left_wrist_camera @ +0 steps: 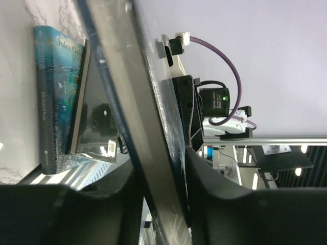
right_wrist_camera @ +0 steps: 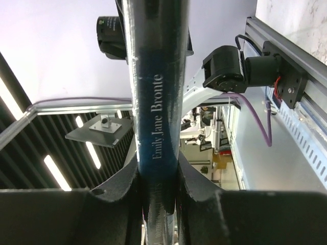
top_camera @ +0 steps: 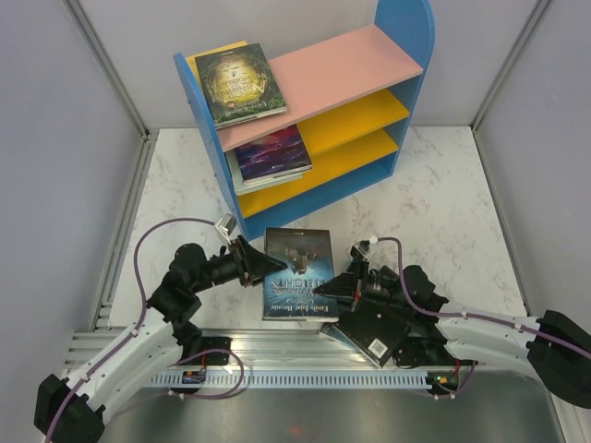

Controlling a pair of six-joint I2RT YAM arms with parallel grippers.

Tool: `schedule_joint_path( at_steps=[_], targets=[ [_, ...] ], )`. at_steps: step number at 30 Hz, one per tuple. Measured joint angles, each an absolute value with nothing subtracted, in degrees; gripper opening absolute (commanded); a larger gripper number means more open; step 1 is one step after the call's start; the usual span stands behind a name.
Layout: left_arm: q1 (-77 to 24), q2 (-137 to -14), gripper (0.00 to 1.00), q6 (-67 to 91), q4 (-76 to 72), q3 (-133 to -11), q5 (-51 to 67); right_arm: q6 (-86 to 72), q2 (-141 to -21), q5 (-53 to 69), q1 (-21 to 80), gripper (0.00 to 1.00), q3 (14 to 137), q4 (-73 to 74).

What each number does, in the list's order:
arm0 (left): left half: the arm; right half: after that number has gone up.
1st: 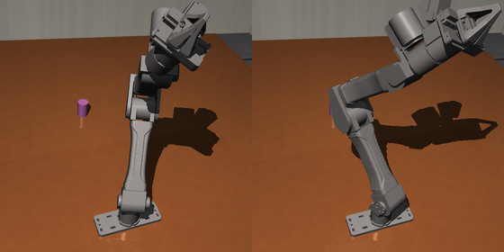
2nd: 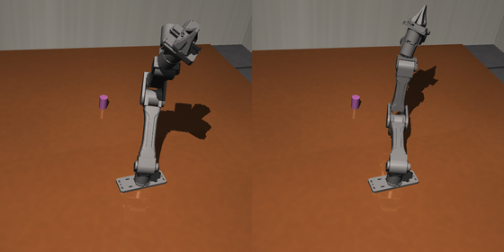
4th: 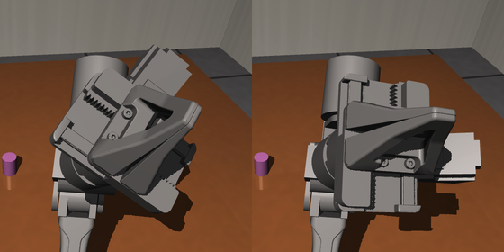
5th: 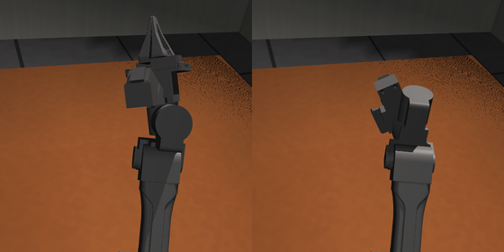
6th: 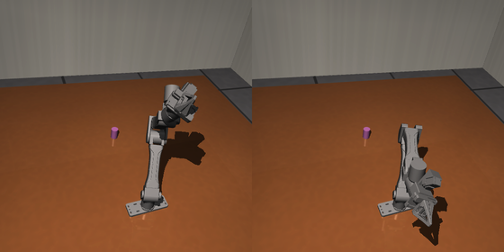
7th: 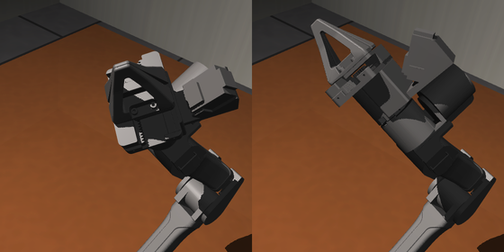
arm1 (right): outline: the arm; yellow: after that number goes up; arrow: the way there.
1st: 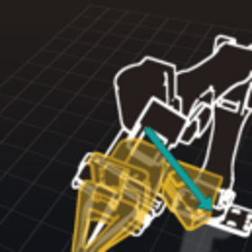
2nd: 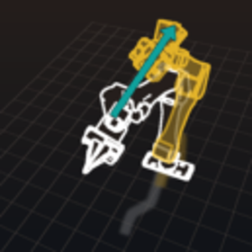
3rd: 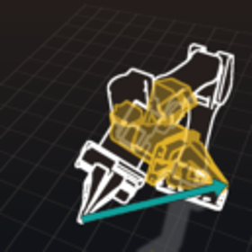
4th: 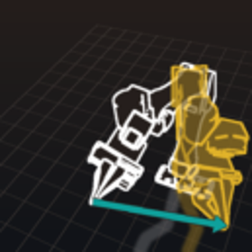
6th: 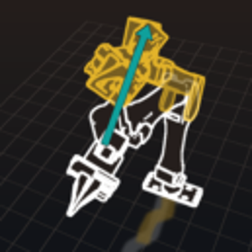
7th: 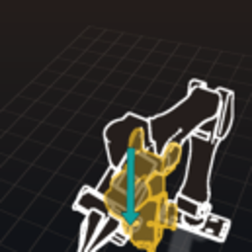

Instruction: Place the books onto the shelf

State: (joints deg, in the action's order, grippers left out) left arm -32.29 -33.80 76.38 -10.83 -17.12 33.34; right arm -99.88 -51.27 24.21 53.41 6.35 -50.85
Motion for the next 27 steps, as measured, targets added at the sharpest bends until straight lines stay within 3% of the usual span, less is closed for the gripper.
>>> schedule_joint_path(
  at_steps=[1, 2, 3, 5, 7, 8, 9, 11, 13, 22, 27],
  targets=[
    [-32.67, -34.41, 0.29, 76.84, -11.35, -17.28, 33.39, -99.85, -51.53, 24.36, 53.41, 0.00, 6.31, -51.35],
    [-32.86, -35.07, 0.09, 77.60, -11.75, -17.50, 33.34, -99.53, -51.66, 24.56, 53.41, 0.00, 6.20, -51.92],
    [-33.08, -35.83, 0.03, 79.13, -12.01, -17.89, 33.23, -98.89, -51.72, 24.64, 53.39, 0.00, 6.11, -52.23],
    [-33.80, -37.19, 0.02, 80.58, -12.45, -18.79, 32.97, -97.23, -51.81, 25.02, 53.17, 0.01, 5.78, -52.86],
    [-34.72, -37.80, 0.02, 80.60, -12.58, -19.22, 31.44, -97.27, -51.70, 25.36, 52.97, 0.17, 5.69, -53.23],
    [-35.24, -37.67, 0.02, 80.60, -12.43, -19.33, 30.44, -97.25, -51.46, 25.61, 52.97, 0.42, 5.69, -53.08],
    [-35.75, -37.34, 0.02, 80.53, -12.27, -19.40, 29.74, -97.32, -51.00, 25.56, 52.99, 0.54, 5.69, -52.60],
    [-37.34, -35.90, 0.02, 79.72, -9.98, -19.79, 28.29, -98.15, -49.54, 25.36, 53.15, 0.74, 5.85, -51.44],
    [-38.44, -33.67, 0.02, 78.96, -6.17, -20.05, 26.37, -97.73, -46.59, 24.86, 53.47, 0.81, 6.00, -49.34],
    [-39.03, -24.53, 0.02, 78.78, 8.45, -24.67, 15.20, -98.94, -29.71, 17.98, 53.67, 0.84, 4.40, -36.95],
    [-39.03, -24.64, 0.02, 78.78, 11.79, -25.21, 12.08, -98.74, -29.39, 15.44, 54.39, 0.84, 5.13, -31.46]
  ],
)
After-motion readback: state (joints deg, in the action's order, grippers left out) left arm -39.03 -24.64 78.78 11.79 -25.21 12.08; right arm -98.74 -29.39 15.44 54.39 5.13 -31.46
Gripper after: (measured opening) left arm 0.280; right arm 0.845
